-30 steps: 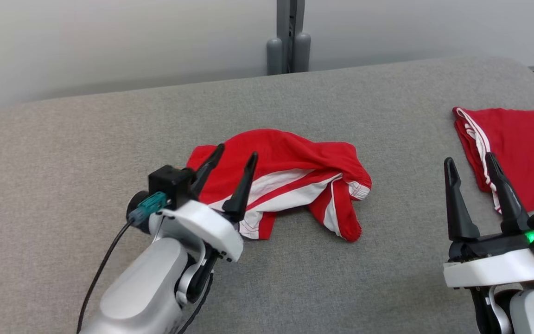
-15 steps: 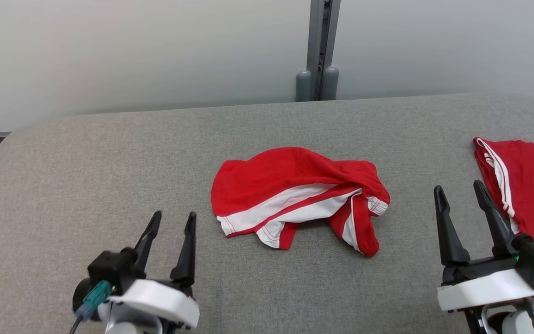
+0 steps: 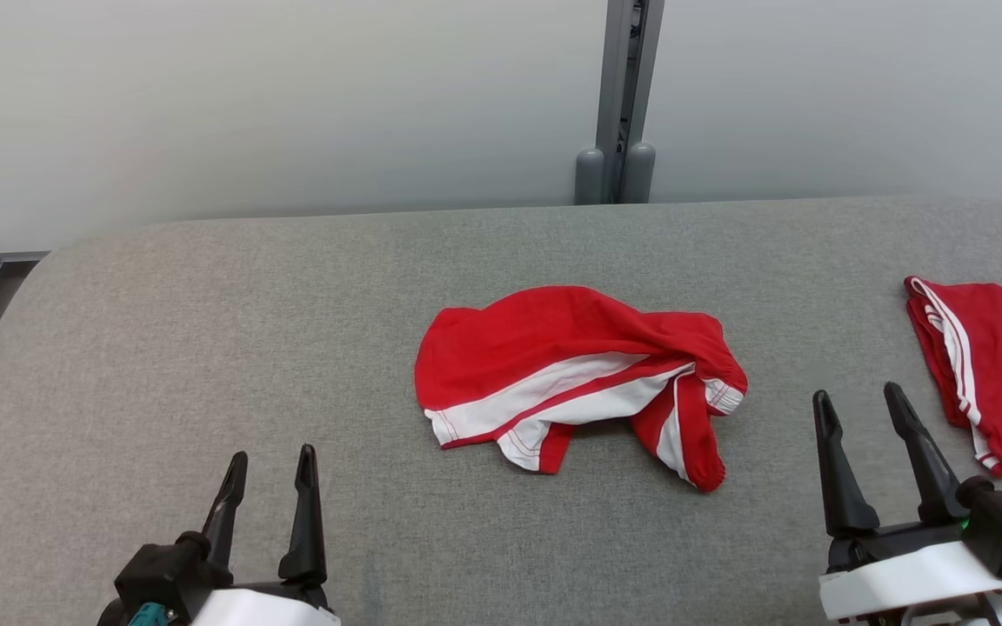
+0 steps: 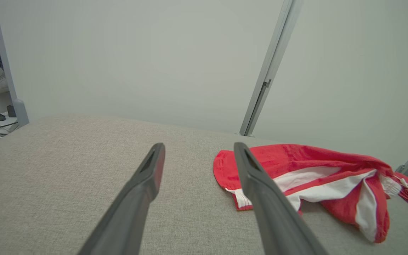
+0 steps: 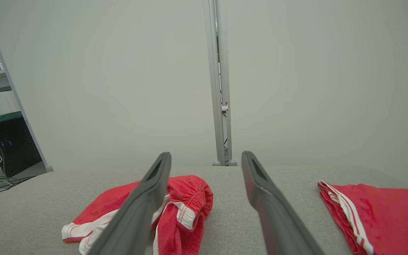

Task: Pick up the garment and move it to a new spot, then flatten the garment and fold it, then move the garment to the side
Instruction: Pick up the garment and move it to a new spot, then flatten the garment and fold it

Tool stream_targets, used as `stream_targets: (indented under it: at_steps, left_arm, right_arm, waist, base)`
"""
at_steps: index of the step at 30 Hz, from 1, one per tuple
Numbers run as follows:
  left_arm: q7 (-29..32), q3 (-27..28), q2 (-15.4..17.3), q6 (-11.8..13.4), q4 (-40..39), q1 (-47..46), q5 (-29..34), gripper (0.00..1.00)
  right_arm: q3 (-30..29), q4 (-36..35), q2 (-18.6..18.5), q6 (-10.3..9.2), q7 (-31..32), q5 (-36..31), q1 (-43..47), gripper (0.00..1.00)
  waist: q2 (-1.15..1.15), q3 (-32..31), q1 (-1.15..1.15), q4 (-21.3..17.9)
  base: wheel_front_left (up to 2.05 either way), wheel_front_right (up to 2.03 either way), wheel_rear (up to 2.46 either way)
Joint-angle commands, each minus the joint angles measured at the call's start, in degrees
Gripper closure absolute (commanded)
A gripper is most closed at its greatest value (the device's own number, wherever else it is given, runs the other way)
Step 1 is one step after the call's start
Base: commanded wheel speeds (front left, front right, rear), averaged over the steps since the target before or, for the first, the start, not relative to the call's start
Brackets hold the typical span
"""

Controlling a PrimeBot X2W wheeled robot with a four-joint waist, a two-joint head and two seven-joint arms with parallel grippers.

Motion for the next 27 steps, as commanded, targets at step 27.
stream_targets:
  at_steps: [27]
  left_arm:
    - [-0.3,4.4,-3.9,-3.9,2.2,0.4,5.4,0.0]
  right_arm:
    - [1.5,6.4,-0.3,0.01,-0.1,-0.4,-1.5,0.0]
  waist:
    - [0.0,0.5,0.0,0.7]
  base:
    - [0.0,0.0,0.0]
